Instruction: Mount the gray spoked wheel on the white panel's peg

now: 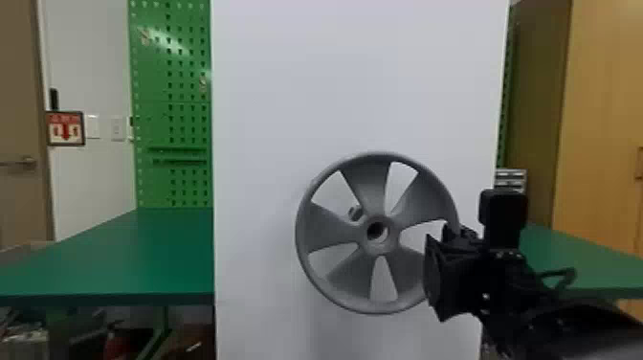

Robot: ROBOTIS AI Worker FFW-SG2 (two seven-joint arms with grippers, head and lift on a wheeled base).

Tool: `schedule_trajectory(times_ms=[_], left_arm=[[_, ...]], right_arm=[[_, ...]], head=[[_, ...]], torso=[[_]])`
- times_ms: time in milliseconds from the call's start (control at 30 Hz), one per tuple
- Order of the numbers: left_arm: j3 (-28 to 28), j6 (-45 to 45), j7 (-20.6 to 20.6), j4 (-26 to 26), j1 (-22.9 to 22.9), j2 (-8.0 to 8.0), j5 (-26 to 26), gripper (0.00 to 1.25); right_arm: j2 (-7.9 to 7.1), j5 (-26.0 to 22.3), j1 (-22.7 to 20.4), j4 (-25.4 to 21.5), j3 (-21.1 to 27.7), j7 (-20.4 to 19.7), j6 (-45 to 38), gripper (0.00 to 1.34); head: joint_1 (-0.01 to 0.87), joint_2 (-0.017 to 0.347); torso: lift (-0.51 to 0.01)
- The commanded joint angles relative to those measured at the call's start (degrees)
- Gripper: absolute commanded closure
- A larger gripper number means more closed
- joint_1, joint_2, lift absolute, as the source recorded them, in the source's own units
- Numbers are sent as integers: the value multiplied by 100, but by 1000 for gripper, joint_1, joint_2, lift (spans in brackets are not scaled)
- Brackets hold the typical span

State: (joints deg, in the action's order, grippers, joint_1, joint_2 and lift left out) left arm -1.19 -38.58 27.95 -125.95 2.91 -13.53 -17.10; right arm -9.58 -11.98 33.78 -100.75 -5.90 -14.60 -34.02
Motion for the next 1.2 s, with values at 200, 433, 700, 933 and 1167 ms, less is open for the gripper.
schedule_trajectory(times_ms=[200,433,700,933,1167], left_arm=[[13,0,0,0,8,0,-4,564],[13,0,0,9,8,0,5,564],[22,0,0,9,8,0,-4,564],[31,0,0,17,25,0,-4,564],[40,0,0,17,25,0,-13,564]], right_arm=[[0,55,15,73,-25,151,133,1253],[9,55,23,73,-43,151,142,1253],[-8,81,32,73,-43,151,150,1253],[-26,169,59,99,-43,151,221,1253],[-35,231,94,222,-16,238,309,1253]], head=[[123,-8],[123,-8],[123,-8],[123,-8],[123,-8]], torso=[[-398],[-398],[-398],[-398],[-398]])
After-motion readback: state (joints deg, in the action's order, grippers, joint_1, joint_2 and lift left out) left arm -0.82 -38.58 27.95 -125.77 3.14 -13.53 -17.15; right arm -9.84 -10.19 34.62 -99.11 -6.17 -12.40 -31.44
